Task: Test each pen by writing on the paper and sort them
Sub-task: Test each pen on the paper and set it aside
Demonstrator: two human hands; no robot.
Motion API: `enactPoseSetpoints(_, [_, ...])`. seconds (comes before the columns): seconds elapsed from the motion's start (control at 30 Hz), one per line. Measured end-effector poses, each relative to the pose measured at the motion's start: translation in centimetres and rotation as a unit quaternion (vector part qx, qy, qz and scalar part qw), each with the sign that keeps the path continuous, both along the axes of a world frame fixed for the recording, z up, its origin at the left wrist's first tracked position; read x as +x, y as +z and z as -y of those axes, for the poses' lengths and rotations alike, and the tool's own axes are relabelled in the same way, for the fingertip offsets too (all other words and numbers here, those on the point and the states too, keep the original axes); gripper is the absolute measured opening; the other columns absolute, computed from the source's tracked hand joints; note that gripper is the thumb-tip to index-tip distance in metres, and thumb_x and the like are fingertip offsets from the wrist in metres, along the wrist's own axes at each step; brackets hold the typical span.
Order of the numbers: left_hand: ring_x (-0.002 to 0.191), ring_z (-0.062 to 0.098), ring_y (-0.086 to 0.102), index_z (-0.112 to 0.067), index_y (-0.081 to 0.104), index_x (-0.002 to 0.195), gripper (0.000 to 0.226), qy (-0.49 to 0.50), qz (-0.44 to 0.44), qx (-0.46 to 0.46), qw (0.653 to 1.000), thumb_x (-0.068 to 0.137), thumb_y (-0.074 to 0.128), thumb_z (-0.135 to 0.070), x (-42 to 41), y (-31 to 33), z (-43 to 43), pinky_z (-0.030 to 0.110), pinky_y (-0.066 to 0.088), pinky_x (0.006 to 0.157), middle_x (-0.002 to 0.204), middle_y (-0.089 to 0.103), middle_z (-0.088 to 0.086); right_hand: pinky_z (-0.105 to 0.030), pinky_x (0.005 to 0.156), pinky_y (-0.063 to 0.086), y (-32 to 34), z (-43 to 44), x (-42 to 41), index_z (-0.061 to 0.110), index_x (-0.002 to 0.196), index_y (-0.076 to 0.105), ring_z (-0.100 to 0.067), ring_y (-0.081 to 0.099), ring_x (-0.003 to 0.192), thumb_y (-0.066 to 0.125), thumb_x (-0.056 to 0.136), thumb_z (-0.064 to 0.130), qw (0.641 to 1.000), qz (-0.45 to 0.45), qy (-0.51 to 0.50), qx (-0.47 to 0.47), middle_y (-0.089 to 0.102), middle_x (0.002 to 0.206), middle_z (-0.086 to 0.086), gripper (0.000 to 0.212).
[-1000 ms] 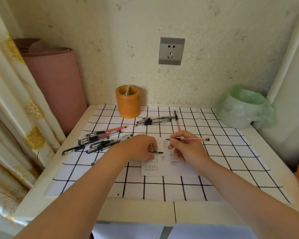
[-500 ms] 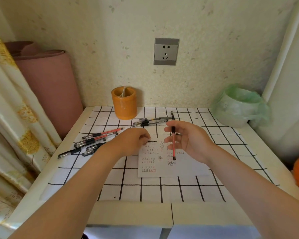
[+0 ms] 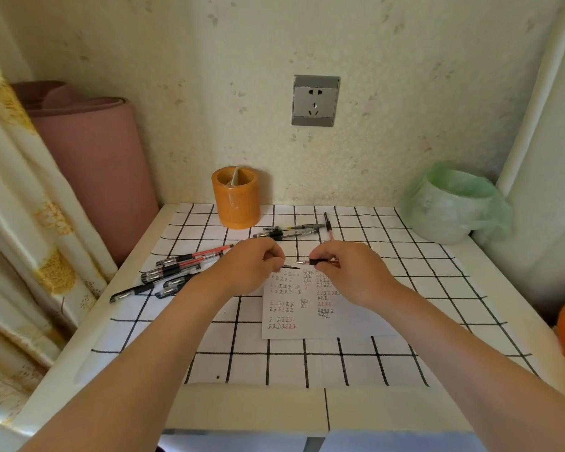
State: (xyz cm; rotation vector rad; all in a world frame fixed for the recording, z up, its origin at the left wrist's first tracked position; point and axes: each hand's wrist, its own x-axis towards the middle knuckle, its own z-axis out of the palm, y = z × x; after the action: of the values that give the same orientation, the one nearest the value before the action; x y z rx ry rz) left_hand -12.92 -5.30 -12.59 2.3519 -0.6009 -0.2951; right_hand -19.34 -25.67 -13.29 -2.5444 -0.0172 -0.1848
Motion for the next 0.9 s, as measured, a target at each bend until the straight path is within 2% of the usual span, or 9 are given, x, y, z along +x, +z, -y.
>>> enactPoseSetpoints(0.23, [0.076,0.007,0.062,-0.024,0.064,0.096,0.008,-0.019,-0.003,-0.018,1.000,0.097,0.056,-0.022,-0.3,0.4,0.2,0.021,0.048,0.070,0.087,0.069,-0.008,-0.030,0.090,0.051,-0.4,-0.6,0.3,0.032,0.106,0.069,-0.003,0.062,0.093,0.062,0.095,0.022,0.999,-0.003,0.043,0.024,0.067,0.097,0.021,0.017])
enactPoseSetpoints(0.33, [0.068,0.010,0.067,-0.022,0.066,0.095,0.007,-0.026,-0.030,-0.068,0.997,0.096,0.059,-0.019,-0.5,0.5,0.5,0.015,0.049,0.064,0.084,0.073,-0.003,-0.036,0.076,0.052,-0.5,-1.0,0.0,0.030,0.116,0.060,-0.008,0.061,0.077,0.054,0.097,0.023,0.997,0.000,0.075,0.014,0.067,0.091,0.014,0.021])
enactPoseSetpoints(0.4, [0.067,0.013,0.069,-0.017,0.067,0.094,0.005,-0.011,-0.054,-0.115,0.992,0.094,0.063,-0.019,-0.7,0.8,0.8,0.012,0.048,0.060,0.083,0.075,-0.001,-0.036,0.062,0.046,-0.4,-1.3,-0.3,0.033,0.106,0.057,-0.009,0.056,0.064,0.049,0.098,0.036,0.996,0.011,0.081,-0.038,0.062,0.076,0.009,0.012])
enactPoseSetpoints(0.47, [0.067,0.014,0.069,-0.011,0.068,0.093,0.010,0.004,-0.086,-0.150,0.985,0.092,0.067,-0.020,-1.0,1.2,1.0,0.010,0.045,0.055,0.078,0.075,0.000,-0.033,0.056,0.039,-0.3,-1.5,-0.5,0.029,0.086,0.054,-0.008,0.051,0.058,0.046,0.095,0.056,0.993,0.015,0.071,-0.089,0.056,0.066,0.008,0.029])
enactPoseSetpoints(0.53, [0.065,0.011,0.069,-0.007,0.069,0.094,0.017,0.001,-0.113,-0.148,0.983,0.092,0.067,-0.023,-1.4,1.5,1.1,0.010,0.043,0.053,0.071,0.073,0.000,-0.030,0.054,0.035,-0.2,-1.7,-0.5,0.025,0.074,0.052,-0.008,0.049,0.056,0.043,0.089,0.070,0.993,-0.001,0.053,-0.110,0.053,0.060,0.008,0.048])
enactPoseSetpoints(0.63, [0.070,0.012,0.070,-0.008,0.072,0.094,0.025,-0.018,-0.130,-0.124,0.984,0.095,0.061,-0.031,-1.7,1.7,1.2,0.018,0.045,0.059,0.073,0.072,-0.004,-0.029,0.050,0.035,-0.2,-1.9,-0.3,0.021,0.057,0.045,-0.012,0.046,0.049,0.043,0.086,0.074,0.992,-0.004,0.022,-0.124,0.050,0.051,0.004,0.060])
enactPoseSetpoints(0.77, [0.075,0.010,0.069,-0.019,0.076,0.097,0.029,-0.005,-0.148,-0.142,0.979,0.098,0.053,-0.037,-1.4,2.2,0.6,0.025,0.044,0.068,0.086,0.076,-0.005,-0.028,0.048,0.035,-0.3,-2.4,0.1,0.020,0.051,0.043,-0.014,0.044,0.045,0.042,0.084,0.074,0.996,-0.009,-0.012,-0.090,0.048,0.046,0.003,0.064])
enactPoseSetpoints(0.9, [0.075,0.011,0.068,-0.022,0.079,0.095,0.022,-0.004,-0.146,-0.174,0.974,0.095,0.058,-0.028,-1.4,2.4,0.2,0.024,0.043,0.066,0.086,0.075,-0.005,-0.026,0.046,0.035,-0.1,-3.1,0.6,0.019,0.047,0.041,-0.013,0.044,0.042,0.043,0.085,0.074,0.998,-0.009,-0.039,-0.057,0.045,0.041,0.004,0.066])
